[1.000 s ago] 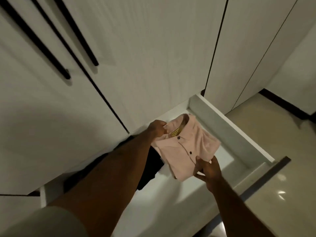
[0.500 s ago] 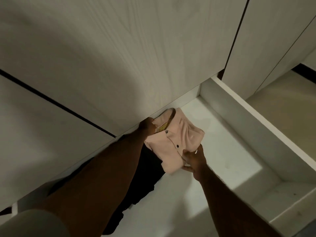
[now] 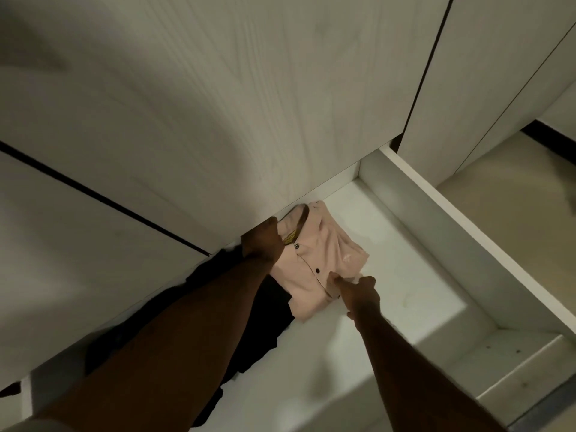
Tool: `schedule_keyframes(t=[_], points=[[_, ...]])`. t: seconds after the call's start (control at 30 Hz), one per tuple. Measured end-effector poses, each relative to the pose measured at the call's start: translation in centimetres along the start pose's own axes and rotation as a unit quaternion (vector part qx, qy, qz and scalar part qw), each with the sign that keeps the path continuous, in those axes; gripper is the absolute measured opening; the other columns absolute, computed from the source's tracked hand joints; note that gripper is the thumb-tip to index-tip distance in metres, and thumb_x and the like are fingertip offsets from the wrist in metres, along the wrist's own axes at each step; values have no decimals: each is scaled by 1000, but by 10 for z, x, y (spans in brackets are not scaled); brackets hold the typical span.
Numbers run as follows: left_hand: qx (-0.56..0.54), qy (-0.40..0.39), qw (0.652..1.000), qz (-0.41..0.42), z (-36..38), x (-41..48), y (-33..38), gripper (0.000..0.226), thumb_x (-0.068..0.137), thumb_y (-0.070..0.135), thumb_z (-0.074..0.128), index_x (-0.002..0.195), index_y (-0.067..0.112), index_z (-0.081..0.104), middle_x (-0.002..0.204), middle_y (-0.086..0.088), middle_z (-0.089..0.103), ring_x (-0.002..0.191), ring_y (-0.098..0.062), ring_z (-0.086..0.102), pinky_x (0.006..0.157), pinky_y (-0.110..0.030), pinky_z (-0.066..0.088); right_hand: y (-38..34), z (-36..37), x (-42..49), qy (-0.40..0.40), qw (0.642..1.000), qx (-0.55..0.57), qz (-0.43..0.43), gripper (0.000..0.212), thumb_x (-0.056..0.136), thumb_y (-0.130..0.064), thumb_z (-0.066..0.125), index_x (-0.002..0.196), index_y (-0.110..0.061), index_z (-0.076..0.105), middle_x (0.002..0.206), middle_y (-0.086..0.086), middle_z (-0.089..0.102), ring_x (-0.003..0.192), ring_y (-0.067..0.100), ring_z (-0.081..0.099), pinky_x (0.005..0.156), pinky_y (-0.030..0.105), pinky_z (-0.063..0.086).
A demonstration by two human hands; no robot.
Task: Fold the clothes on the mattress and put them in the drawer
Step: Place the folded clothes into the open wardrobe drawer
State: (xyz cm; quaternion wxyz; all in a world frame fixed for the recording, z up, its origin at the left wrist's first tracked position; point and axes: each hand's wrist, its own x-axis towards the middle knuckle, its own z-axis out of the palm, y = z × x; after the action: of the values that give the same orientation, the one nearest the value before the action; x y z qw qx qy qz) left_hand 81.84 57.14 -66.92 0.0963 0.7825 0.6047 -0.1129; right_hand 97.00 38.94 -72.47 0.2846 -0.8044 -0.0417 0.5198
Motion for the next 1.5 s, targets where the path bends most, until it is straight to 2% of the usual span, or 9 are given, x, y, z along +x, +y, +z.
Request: schedule_keyframes(t=[0.1,0.17,0.27,0.37,0.53,0.77,1.07,1.33,1.5], points=[[-6,-57,997,42,-16,-21,3,37,92,35,62,120,12,56,118,-14,60,108,-33,61,87,-41,55,4,-16,-11,2,998,58,-8,79,61,-75,74,108,-15,53,113,9,62,109,34,63,91,49,58],[-65,-169,982,48,-35,-35,2,41,94,44,63,116,10,60,117,-12,65,105,-32,63,90,-43,56,-3,-31,-43,-44,991,125,9,59,77,-64,76,103,-14,60,109,8,64,107,31,65,81,41,60],[-180,-282,942,27,-71,-69,-1,37,92,50,66,105,16,63,101,-8,71,90,-26,68,80,-39,57,-3,-56,-91,-125,972,197,18,43,91,-52,71,115,-18,65,116,8,68,104,28,68,79,37,59],[-279,-288,916,26,-104,-124,2,35,95,51,63,108,18,62,103,-6,70,89,-23,66,82,-37,55,5,-75,-144,-151,955,254,-11,46,91,-54,69,118,-17,67,118,10,70,99,27,69,83,38,57],[-408,-293,865,-7,-125,-218,-8,43,98,53,58,120,16,63,110,-7,71,99,-25,69,93,-42,56,24,-89,-235,-146,928,340,-52,57,90,-61,67,124,-15,65,121,12,72,108,32,71,81,38,59],[-507,-314,802,0,-132,-354,-49,45,100,51,54,121,11,63,116,-11,70,101,-28,68,86,-37,53,65,-92,-358,-139,885,421,-138,60,93,-64,58,128,-17,63,131,14,67,106,30,67,83,38,55],[-511,-357,780,49,-103,-481,-84,55,98,60,51,120,11,65,114,-11,70,104,-29,68,95,-43,54,190,-76,-450,-91,833,524,-153,59,94,-66,52,126,-19,64,118,8,70,96,25,68,82,36,53],[-500,-443,742,62,-45,-573,-50,46,98,59,49,108,17,66,108,-9,69,88,-24,66,75,-35,50,334,-73,-478,18,751,653,-97,63,94,-67,51,132,-19,63,130,10,67,117,28,64,91,39,52],[-442,-509,735,74,-2,-622,-25,48,99,60,46,111,18,65,109,-9,70,94,-26,66,82,-37,50,417,-74,-479,71,699,709,-60,51,98,-62,47,123,-20,62,132,10,64,115,26,63,87,36,49]])
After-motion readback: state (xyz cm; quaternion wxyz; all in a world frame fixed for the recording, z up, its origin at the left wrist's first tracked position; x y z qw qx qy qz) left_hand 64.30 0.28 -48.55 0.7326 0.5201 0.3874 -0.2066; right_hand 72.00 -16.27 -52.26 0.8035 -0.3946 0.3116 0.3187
